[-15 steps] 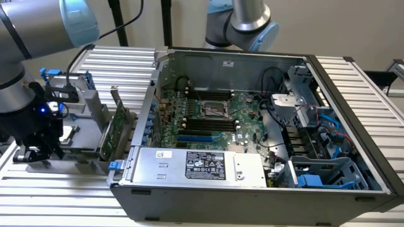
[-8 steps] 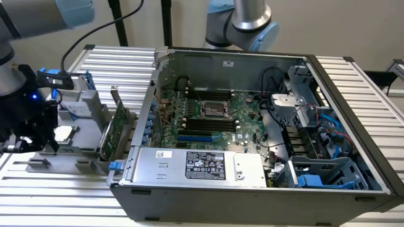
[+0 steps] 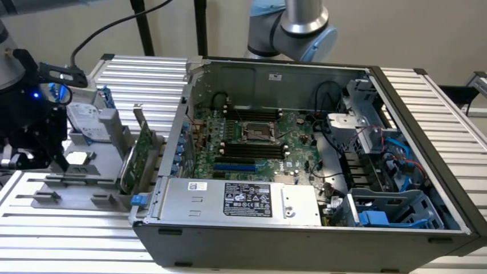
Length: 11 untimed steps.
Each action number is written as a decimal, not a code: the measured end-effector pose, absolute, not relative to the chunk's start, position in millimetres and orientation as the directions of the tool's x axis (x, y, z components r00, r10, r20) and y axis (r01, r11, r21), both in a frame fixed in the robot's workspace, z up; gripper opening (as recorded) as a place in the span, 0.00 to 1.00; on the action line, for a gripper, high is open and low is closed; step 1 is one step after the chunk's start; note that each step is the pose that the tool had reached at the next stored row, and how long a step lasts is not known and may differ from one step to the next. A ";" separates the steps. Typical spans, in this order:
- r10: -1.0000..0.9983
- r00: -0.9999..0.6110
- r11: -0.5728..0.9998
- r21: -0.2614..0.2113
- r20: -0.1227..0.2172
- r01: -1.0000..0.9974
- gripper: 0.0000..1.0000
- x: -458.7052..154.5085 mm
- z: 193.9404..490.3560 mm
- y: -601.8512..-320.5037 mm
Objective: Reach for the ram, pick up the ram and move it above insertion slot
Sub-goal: 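Pick up the ram and move it above insertion slot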
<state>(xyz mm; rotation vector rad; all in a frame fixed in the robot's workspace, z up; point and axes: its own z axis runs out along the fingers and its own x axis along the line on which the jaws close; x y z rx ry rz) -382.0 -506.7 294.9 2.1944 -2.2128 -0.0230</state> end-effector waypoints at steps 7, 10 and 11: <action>-1.000 -0.001 0.001 0.028 0.003 -1.000 0.13 -365.5 326.9 -506.7; -1.000 0.002 -0.002 0.028 0.002 -1.000 0.13 -358.3 340.5 -506.7; -1.000 0.003 -0.003 0.028 0.001 -1.000 0.13 -355.9 345.1 -506.6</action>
